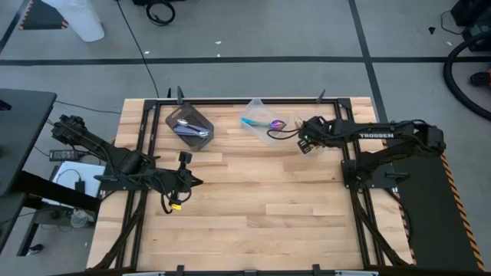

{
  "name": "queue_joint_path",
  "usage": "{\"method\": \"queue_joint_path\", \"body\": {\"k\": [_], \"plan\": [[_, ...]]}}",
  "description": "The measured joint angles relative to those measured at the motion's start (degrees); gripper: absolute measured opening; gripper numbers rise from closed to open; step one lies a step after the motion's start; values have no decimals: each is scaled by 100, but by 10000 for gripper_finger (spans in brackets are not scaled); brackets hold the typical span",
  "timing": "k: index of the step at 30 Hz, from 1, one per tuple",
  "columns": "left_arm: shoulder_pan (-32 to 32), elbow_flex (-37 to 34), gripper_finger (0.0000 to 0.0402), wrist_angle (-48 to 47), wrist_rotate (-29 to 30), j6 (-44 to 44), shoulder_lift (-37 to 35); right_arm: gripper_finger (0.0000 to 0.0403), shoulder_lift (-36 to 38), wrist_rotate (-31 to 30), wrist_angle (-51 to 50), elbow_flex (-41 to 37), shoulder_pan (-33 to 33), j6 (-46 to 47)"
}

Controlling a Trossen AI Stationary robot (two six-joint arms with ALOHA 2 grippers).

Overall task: Sort silverware by color (type)
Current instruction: Put the gold spoon into the right transparent bin

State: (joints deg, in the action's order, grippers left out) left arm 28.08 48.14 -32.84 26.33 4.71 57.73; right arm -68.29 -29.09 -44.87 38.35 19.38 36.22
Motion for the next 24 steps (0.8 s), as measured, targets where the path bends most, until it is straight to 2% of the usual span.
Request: {"method": "queue_joint_path", "body": {"k": [6,15,24], "plan": [[2,0,23,1,0,-2,1,20,0,164,-233,0,107,311],[1,0,23,0,0,-7,0,21,0,-167,-207,0,33,66],[1,0,23,1,0,-7,-2,21,1,-174,153,-38,-65,-40]]}}
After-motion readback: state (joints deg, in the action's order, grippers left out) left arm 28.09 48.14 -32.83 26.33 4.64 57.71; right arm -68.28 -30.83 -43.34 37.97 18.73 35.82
